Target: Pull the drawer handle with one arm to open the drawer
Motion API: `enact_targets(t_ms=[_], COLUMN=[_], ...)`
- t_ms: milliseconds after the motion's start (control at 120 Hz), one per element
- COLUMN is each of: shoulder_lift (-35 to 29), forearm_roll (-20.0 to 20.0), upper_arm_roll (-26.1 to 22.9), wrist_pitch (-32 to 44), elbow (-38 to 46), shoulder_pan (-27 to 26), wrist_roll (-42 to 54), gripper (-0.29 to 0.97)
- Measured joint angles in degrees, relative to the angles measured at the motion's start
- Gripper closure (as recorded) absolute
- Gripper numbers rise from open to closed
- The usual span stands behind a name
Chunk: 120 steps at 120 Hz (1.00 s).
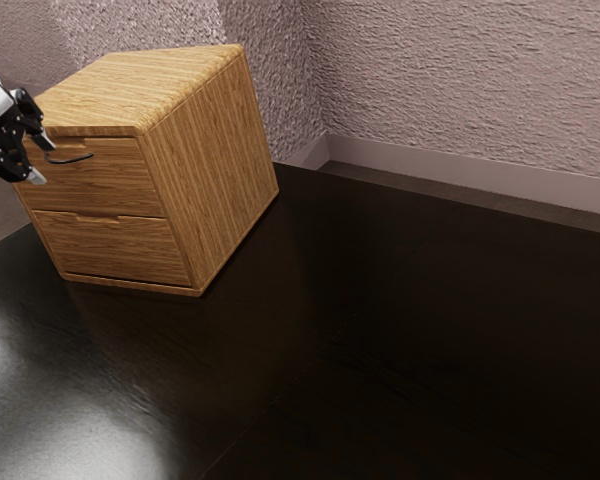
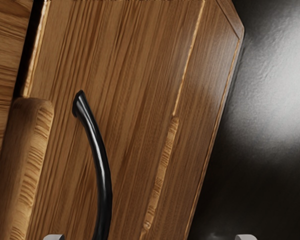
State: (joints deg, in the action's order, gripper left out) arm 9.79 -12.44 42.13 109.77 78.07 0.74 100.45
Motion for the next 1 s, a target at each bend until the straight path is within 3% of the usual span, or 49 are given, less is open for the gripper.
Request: enact_targets(t_ms=[1000], shoulder_lift=[2.1], forearm_roll=[-1.8], upper_arm_roll=[-1.9], wrist_pitch=[3.4], elbow=[-0.2], shoulder_pan=[2.1], wrist_roll=[-1.2], gripper=[0.50])
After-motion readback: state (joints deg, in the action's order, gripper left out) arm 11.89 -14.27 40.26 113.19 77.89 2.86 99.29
